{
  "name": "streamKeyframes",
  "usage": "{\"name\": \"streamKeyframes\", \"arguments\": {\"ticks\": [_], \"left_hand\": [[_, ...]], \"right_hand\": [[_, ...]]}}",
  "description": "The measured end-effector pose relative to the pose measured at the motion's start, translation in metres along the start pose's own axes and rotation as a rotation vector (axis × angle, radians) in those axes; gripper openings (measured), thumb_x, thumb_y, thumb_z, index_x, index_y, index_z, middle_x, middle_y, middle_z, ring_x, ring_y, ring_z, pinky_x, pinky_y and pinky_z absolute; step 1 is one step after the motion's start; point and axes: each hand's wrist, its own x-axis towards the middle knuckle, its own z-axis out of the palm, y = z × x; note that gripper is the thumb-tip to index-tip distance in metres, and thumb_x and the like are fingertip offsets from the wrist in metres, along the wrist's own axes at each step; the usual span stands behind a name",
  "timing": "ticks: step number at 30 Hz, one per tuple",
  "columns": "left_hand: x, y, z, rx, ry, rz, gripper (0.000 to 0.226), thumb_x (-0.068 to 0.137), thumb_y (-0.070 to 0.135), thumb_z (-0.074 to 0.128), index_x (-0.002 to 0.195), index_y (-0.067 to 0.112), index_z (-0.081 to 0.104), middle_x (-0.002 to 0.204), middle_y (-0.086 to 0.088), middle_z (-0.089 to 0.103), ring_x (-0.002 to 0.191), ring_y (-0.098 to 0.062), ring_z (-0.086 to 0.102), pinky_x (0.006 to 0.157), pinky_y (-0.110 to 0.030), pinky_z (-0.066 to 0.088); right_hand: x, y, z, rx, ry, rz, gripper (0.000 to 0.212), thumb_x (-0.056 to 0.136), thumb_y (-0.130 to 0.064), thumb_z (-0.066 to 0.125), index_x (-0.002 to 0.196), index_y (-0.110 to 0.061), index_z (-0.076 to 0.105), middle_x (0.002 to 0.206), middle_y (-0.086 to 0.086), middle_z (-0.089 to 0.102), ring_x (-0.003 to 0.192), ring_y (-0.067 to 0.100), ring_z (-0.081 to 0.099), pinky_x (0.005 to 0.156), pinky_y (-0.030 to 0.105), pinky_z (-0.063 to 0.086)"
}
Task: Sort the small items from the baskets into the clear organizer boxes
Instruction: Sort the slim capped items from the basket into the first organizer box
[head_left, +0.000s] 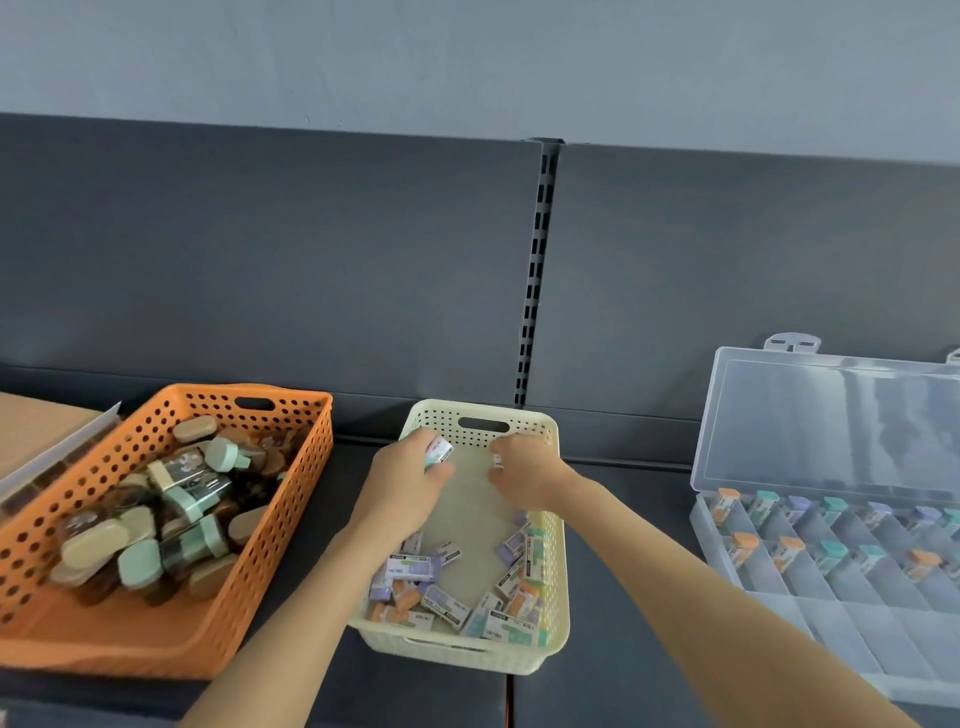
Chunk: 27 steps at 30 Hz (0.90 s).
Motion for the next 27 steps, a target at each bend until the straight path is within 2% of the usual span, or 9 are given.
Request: {"name": "streamKeyframes", "arguments": {"ticks": [2, 4, 5, 7, 10, 12, 16, 23, 27], "left_hand": [[-0.009, 0.0, -0.008, -0.068, 0.047, 0.029, 0.009, 0.089, 0.021, 0.057, 0.088, 0.012, 0.053, 0.077, 0.0, 0.057, 0.072, -0.02, 0.054, 0.055, -0.023, 0.035], [-0.017, -0.001, -0.012, -0.131, 0.073, 0.058, 0.01, 0.088, 0.022, 0.058, 0.089, 0.013, 0.055, 0.075, 0.004, 0.058, 0.068, -0.016, 0.054, 0.053, -0.019, 0.037], [-0.02, -0.002, -0.014, -0.165, 0.081, 0.063, 0.008, 0.088, 0.023, 0.058, 0.09, 0.015, 0.057, 0.073, 0.005, 0.058, 0.065, -0.013, 0.054, 0.053, -0.018, 0.039], [-0.023, -0.005, -0.016, -0.238, 0.085, 0.054, 0.007, 0.087, 0.023, 0.06, 0.093, 0.018, 0.059, 0.073, 0.005, 0.06, 0.065, -0.012, 0.055, 0.052, -0.017, 0.039], [-0.025, -0.009, -0.017, -0.308, 0.065, 0.038, 0.007, 0.087, 0.024, 0.059, 0.091, 0.018, 0.058, 0.074, 0.004, 0.06, 0.066, -0.012, 0.06, 0.052, -0.016, 0.041], [-0.027, -0.009, -0.017, -0.329, 0.054, 0.037, 0.009, 0.088, 0.023, 0.059, 0.086, 0.015, 0.058, 0.073, 0.001, 0.06, 0.066, -0.011, 0.061, 0.053, -0.02, 0.042], [-0.029, -0.008, -0.015, -0.337, 0.041, 0.045, 0.013, 0.088, 0.022, 0.059, 0.083, 0.01, 0.058, 0.071, -0.003, 0.06, 0.062, -0.009, 0.059, 0.056, -0.025, 0.044], [-0.027, -0.003, -0.012, -0.418, 0.034, 0.0, 0.016, 0.087, 0.022, 0.063, 0.103, 0.022, 0.063, 0.083, 0.006, 0.066, 0.067, -0.002, 0.062, 0.055, -0.017, 0.047], [-0.032, 0.0, -0.016, -0.421, 0.05, 0.0, 0.016, 0.087, 0.023, 0.062, 0.103, 0.021, 0.063, 0.084, 0.006, 0.066, 0.068, -0.001, 0.062, 0.061, -0.021, 0.05]], "right_hand": [[0.014, -0.002, 0.006, -0.121, -0.041, 0.012, 0.017, 0.09, -0.01, 0.043, 0.074, -0.01, 0.047, 0.08, 0.007, 0.052, 0.081, 0.025, 0.052, 0.064, 0.029, 0.04], [0.022, -0.004, 0.012, -0.251, -0.102, 0.034, 0.014, 0.086, -0.003, 0.046, 0.074, -0.007, 0.052, 0.07, 0.003, 0.046, 0.08, 0.025, 0.054, 0.061, 0.028, 0.044], [0.024, -0.004, 0.015, -0.316, -0.121, 0.039, 0.011, 0.084, 0.001, 0.049, 0.087, -0.001, 0.059, 0.075, 0.005, 0.05, 0.085, 0.027, 0.057, 0.067, 0.03, 0.049], [0.029, -0.003, 0.022, -0.392, -0.116, 0.051, 0.032, 0.082, 0.005, 0.049, 0.113, 0.004, 0.057, 0.105, 0.015, 0.053, 0.106, 0.034, 0.055, 0.089, 0.041, 0.049], [0.03, -0.004, 0.028, -0.459, -0.088, 0.077, 0.043, 0.086, 0.006, 0.048, 0.129, 0.003, 0.047, 0.134, 0.02, 0.035, 0.124, 0.038, 0.036, 0.103, 0.048, 0.039], [0.03, -0.004, 0.028, -0.48, -0.093, 0.07, 0.047, 0.085, 0.005, 0.056, 0.13, 0.004, 0.046, 0.138, 0.021, 0.031, 0.127, 0.039, 0.032, 0.101, 0.046, 0.043], [0.03, 0.003, 0.027, -0.503, -0.091, -0.018, 0.051, 0.081, -0.006, 0.067, 0.127, 0.001, 0.048, 0.125, 0.018, 0.045, 0.117, 0.034, 0.043, 0.094, 0.043, 0.048], [0.02, -0.002, 0.039, -0.515, -0.051, -0.154, 0.032, 0.085, -0.001, 0.055, 0.116, -0.003, 0.05, 0.111, 0.014, 0.054, 0.103, 0.031, 0.054, 0.082, 0.039, 0.048], [0.019, -0.007, 0.032, -0.116, 0.052, -0.059, 0.029, 0.093, -0.014, 0.05, 0.121, -0.008, 0.054, 0.113, 0.011, 0.06, 0.098, 0.027, 0.059, 0.076, 0.031, 0.047]]}}
